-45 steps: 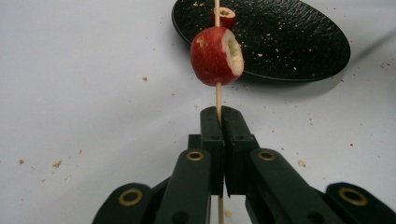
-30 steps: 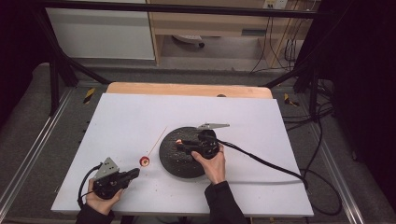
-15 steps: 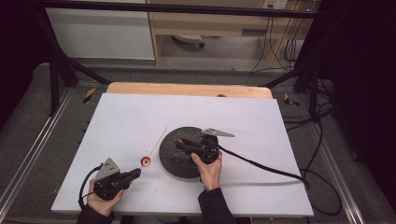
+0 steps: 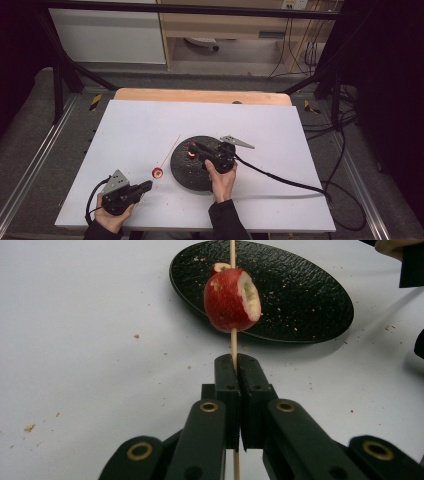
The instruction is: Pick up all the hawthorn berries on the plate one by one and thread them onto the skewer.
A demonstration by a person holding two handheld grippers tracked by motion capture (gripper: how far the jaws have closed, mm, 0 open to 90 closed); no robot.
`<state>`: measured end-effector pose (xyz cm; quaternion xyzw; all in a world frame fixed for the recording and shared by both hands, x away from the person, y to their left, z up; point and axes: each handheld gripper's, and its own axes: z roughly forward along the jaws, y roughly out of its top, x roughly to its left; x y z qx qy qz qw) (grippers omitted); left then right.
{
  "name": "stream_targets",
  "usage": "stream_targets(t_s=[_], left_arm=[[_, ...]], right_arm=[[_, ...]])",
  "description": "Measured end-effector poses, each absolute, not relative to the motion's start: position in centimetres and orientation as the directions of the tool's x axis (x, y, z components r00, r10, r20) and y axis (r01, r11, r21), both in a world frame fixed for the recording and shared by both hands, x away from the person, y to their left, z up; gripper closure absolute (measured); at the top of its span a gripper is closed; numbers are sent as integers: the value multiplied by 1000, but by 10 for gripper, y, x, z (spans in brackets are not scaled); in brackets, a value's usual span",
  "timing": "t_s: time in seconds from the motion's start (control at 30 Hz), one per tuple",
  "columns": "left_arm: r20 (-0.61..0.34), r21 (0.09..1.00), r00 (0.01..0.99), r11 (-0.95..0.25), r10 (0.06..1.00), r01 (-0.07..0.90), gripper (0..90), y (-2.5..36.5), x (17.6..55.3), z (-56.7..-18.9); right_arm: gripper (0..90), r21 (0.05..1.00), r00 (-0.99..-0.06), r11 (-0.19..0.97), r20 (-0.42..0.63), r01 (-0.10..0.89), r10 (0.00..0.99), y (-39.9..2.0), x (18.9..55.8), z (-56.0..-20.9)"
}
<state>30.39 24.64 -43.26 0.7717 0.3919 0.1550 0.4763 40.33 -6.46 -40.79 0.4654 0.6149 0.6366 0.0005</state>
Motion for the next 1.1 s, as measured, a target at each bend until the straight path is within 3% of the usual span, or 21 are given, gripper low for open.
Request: stream_targets(t_s=[1.1], left_arm=[[-173,848,658,-229,733,477,880,229,299,-436]], right_arm=[[631,765,-520,-427,643,483,563,-65,423,-406]])
